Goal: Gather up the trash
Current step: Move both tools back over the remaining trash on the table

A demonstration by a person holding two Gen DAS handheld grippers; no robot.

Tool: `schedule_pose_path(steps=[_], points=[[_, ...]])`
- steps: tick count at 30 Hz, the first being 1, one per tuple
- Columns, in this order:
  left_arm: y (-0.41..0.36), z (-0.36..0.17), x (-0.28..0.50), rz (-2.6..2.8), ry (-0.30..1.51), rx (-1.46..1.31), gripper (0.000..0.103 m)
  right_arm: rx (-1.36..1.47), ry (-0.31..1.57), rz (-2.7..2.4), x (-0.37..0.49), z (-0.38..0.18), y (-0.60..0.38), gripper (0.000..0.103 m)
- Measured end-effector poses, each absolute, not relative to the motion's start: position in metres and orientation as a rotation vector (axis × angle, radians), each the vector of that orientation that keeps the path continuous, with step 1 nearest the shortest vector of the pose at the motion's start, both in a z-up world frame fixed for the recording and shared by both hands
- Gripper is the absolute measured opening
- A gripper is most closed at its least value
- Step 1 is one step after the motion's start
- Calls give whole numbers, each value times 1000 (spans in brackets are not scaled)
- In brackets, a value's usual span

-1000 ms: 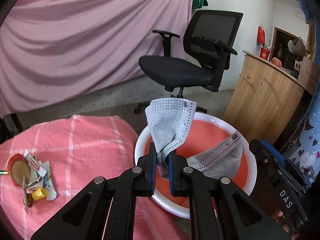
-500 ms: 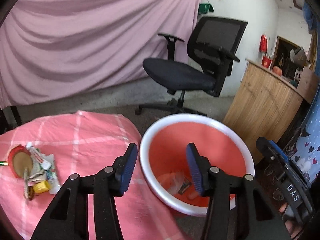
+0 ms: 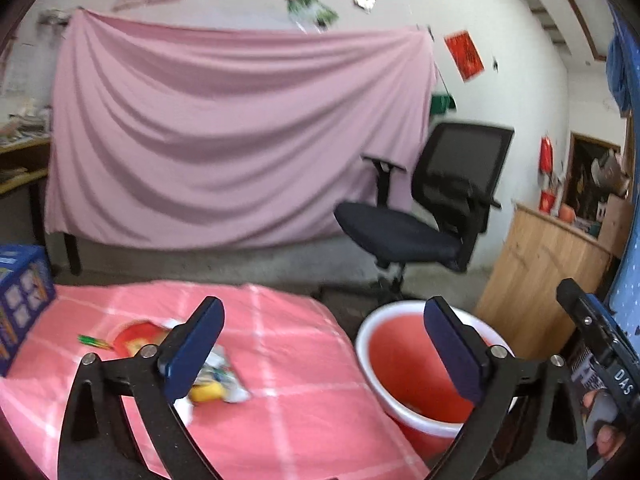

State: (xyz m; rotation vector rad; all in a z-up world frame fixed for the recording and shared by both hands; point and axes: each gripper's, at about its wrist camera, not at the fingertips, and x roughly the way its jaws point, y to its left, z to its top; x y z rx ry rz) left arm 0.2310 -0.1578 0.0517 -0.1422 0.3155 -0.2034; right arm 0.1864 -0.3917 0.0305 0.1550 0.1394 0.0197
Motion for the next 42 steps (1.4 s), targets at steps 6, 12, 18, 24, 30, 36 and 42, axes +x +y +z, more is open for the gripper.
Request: schedule_pose_path(steps=[6,12,18,24,30,36,42], points=[[-114,63,191,-151,200,-159,101,146,37,86,166,48,-364,103],[-75,69,158,-101,130,-147,101,139,-1,147,150,53,-330,103],[-44,65,136,-51,99,-119,101,105,-23,202,139,53,-296,103],[-16,50,129,-7,118,-90,101,57,0,242,141,47,-262,103],[2,29,142,10,209,-77,101,-7,91,275,160,32,-240,103],[7,10,168,29,330,-61,101,-14,248,310,191,19,-234,103],[10,-1,194,-1,452,-64,101,-31,408,328,225,1,-226,101]])
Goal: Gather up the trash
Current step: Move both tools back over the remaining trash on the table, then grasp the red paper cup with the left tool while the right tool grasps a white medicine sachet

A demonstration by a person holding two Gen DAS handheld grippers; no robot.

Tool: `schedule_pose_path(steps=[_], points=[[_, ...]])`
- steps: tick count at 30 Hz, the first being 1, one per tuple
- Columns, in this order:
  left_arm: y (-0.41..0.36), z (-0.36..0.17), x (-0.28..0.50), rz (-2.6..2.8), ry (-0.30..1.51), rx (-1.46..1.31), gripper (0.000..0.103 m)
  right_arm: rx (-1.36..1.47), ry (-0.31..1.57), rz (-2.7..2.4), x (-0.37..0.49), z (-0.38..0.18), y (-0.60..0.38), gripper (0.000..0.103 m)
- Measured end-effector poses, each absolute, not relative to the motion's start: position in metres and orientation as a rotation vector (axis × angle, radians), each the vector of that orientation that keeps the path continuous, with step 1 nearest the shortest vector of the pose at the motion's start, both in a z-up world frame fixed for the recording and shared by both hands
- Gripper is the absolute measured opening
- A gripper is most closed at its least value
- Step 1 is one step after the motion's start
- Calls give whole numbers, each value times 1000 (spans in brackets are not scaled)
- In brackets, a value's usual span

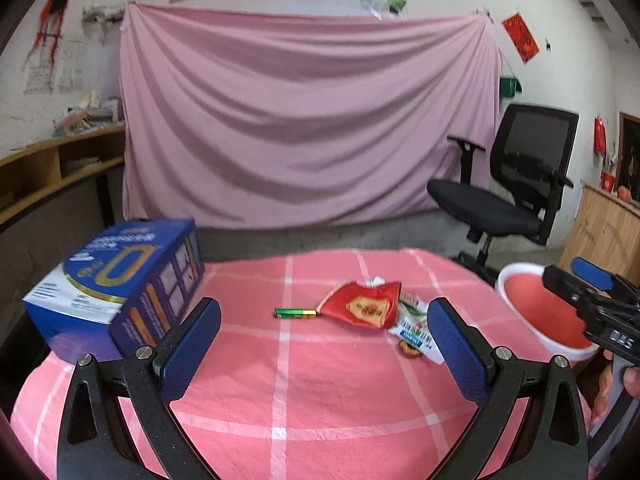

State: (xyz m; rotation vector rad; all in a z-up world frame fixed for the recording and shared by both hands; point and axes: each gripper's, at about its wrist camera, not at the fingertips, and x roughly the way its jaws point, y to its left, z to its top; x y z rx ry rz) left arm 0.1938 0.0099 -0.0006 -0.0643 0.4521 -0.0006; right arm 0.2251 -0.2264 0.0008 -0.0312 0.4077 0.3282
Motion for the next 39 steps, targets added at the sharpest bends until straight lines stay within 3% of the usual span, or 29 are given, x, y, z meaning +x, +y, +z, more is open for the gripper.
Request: schedule_pose_path(steps=[4,9,13,16,24,28,39], points=[[8,-10,215,-24,533,-59,99,-56,533,347,252,-16,-220,86],[3,-20,242,-94,631,-48,77,-76,685,389,282,-36,-213,69],[-2,-25,263,-155,701,-69,58,-87,748,419,294,-45,-208,63],[-6,-29,278,-190,745,-86,47,-98,802,450,304,-53,-201,61],[-17,-27,297,-232,778,-70,32,-125,900,513,320,-69,-187,57],[-18,-30,305,-242,809,-67,12,-165,915,530,320,-71,-177,57],[-12,-29,298,-223,806,-98,9,-247,938,549,329,-78,-160,58]])
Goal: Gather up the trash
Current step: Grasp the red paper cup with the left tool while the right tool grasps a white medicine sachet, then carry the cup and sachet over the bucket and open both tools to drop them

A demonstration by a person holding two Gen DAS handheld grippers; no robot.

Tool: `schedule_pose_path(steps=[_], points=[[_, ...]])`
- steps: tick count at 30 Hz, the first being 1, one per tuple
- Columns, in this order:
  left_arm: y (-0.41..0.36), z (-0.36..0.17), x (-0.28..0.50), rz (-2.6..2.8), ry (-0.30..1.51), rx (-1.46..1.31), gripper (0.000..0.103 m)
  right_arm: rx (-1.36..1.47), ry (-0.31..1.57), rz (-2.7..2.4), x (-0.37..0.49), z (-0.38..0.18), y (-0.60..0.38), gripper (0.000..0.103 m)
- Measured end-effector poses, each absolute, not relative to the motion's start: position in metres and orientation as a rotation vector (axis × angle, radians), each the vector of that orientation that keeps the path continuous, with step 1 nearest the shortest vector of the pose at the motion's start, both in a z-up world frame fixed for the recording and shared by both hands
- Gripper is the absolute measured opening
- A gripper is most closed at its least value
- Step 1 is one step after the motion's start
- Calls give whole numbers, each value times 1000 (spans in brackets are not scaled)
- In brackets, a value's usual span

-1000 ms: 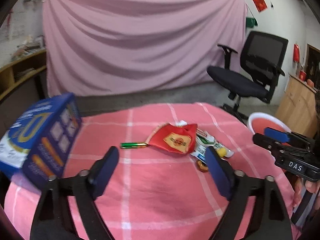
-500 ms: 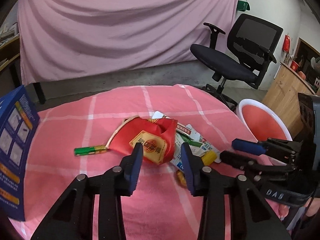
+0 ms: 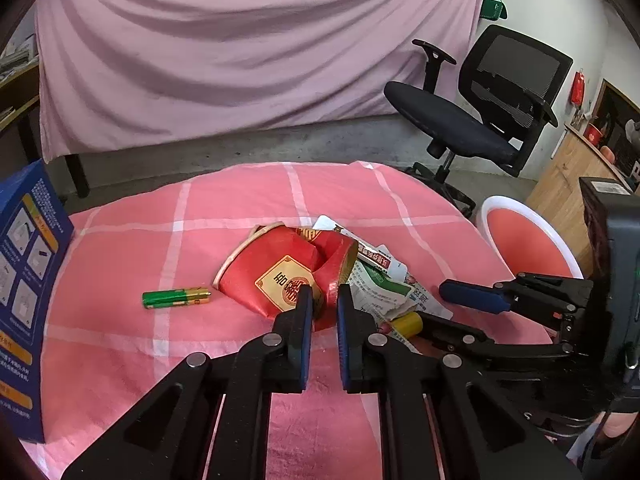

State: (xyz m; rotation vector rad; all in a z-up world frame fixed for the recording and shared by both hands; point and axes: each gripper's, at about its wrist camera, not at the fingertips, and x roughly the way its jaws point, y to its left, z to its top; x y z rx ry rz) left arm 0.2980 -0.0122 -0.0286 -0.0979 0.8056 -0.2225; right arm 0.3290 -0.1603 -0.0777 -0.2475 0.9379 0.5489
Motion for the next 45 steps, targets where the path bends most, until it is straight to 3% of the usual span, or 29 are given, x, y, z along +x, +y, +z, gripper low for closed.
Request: schedule_pose_path(steps=[2,4,21,39,45], points=[[-13,-27,294,-223,800,-98,9,-252,939,548,329,-78,-159,56],[-12,-26,287,-223,794,-96,8,-250,945,548,329,-79,-161,44],[-21,-4,219,-207,683,-107,7,-187,834,516,262,-51,-207,43],[-110,52,176,-304,229,-15,8,12,117,328,176,28,-284,43],[-159,60,189,-379,152,15,8,27,22,225,174,43,-318,43]])
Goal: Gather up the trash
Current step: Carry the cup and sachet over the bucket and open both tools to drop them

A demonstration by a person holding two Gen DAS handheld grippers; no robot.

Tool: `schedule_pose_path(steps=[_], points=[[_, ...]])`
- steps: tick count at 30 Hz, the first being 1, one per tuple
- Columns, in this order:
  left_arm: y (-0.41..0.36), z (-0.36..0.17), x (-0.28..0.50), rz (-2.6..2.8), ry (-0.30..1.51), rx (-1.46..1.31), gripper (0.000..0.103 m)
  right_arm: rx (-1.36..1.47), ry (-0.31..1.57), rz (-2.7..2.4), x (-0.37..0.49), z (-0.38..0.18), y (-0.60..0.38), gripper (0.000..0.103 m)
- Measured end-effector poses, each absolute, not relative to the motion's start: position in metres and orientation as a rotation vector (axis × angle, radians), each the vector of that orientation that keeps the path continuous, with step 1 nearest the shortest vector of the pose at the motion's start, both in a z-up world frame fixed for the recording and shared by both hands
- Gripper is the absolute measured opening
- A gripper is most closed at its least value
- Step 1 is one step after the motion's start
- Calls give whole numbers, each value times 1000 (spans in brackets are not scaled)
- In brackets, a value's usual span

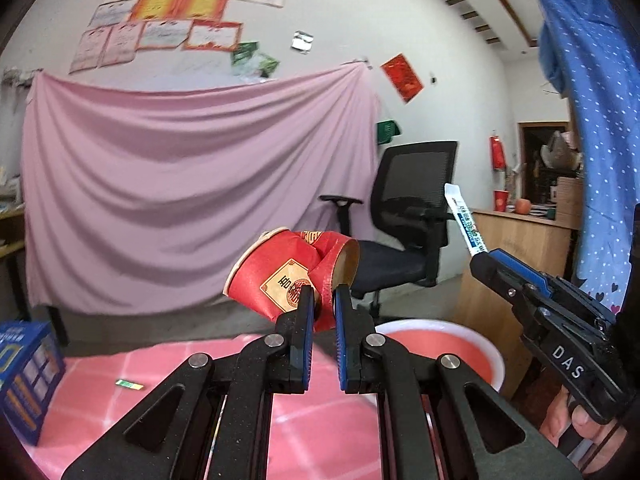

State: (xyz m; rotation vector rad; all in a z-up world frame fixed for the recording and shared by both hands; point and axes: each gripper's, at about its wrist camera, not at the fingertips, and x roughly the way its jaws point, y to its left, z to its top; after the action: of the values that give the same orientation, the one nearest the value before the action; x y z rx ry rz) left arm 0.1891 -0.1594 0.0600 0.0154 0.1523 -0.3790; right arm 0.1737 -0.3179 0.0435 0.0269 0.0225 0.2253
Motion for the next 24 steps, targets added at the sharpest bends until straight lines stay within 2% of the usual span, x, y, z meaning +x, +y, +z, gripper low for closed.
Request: schedule_pose_path(steps=[9,24], points=[[-223,58,220,-484,175,61,8,104,53,85,182,37,-375,43],[-279,35,276,-544,416,65,7,190,247,8,209,-4,-416,43]])
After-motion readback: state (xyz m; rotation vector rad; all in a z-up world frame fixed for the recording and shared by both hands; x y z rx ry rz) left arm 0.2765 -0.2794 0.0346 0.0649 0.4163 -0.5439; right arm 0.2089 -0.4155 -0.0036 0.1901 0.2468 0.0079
